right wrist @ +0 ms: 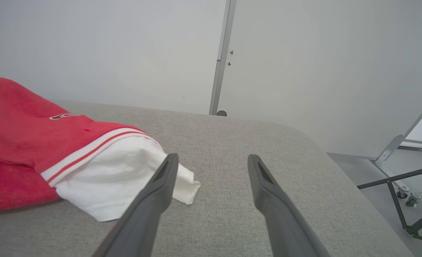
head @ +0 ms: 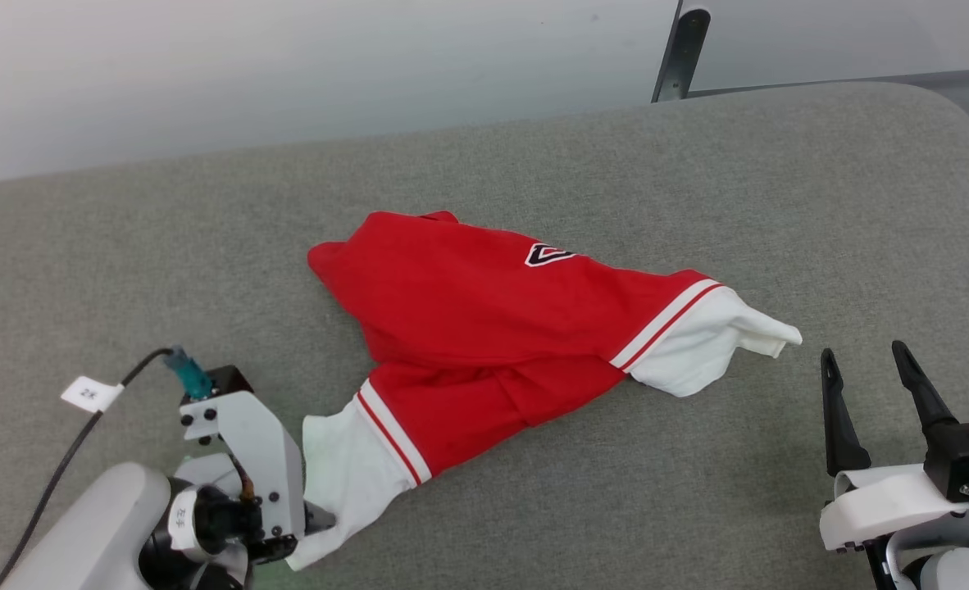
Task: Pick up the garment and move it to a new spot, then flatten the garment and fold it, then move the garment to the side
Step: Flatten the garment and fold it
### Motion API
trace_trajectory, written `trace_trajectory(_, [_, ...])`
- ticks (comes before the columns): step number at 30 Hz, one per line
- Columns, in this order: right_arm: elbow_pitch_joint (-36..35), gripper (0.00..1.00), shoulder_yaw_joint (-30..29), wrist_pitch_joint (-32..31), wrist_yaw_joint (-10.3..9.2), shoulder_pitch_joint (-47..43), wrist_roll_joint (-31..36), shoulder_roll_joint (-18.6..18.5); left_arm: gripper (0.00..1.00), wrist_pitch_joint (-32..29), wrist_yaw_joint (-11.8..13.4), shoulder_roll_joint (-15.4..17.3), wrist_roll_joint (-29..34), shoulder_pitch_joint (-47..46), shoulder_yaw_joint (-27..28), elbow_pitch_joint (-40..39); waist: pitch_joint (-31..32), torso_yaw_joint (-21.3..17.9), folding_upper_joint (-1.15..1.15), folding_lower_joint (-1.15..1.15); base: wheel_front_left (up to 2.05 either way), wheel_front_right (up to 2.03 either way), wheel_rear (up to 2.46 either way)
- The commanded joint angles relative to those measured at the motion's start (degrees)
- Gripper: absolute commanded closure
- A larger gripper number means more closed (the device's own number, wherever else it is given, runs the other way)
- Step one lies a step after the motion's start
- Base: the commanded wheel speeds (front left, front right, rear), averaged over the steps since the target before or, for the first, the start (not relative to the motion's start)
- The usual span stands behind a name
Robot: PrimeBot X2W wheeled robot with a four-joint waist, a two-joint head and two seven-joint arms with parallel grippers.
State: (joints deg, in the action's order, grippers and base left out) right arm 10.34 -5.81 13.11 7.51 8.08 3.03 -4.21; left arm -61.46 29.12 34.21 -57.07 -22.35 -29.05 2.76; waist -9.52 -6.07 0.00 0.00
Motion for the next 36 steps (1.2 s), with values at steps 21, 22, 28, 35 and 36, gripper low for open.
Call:
trace_trajectory(21, [-0.39,0.0,-1.05,-0.97,-0.04,1.14,-1.23,0.22,1.0,1.0,-4.56,0.19,0.85,-3.02,-1.33,12.12,0.17,0.89,0.0,0.0,0.0,0.0,0.0])
trace_trajectory(22, [-0.37,0.0,-1.14,-1.02,-0.04,0.98,-1.22,0.23,1.0,0.82,-4.16,0.87,1.54,-3.32,-1.52,11.17,0.35,1.02,0.0,0.0,0.0,0.0,0.0])
trace_trajectory(28, [-0.42,0.0,-1.47,-1.8,-0.04,0.31,-1.51,0.3,1.0,-0.79,-2.21,6.8,4.66,-4.2,-1.58,5.36,1.06,1.66,0.0,0.0,0.0,0.0,0.0])
trace_trajectory(35, [0.1,0.0,-0.71,-2.98,-0.05,0.16,-2.16,0.32,1.0,-1.12,0.21,9.7,5.69,-2.06,-1.17,1.47,1.12,1.94,0.0,0.0,0.0,0.0,0.0])
trace_trajectory(36, [0.15,0.0,-0.61,-3.09,-0.04,0.14,-2.27,0.31,1.0,-0.93,0.33,9.21,5.15,-1.66,-0.93,1.53,1.1,1.93,0.0,0.0,0.0,0.0,0.0])
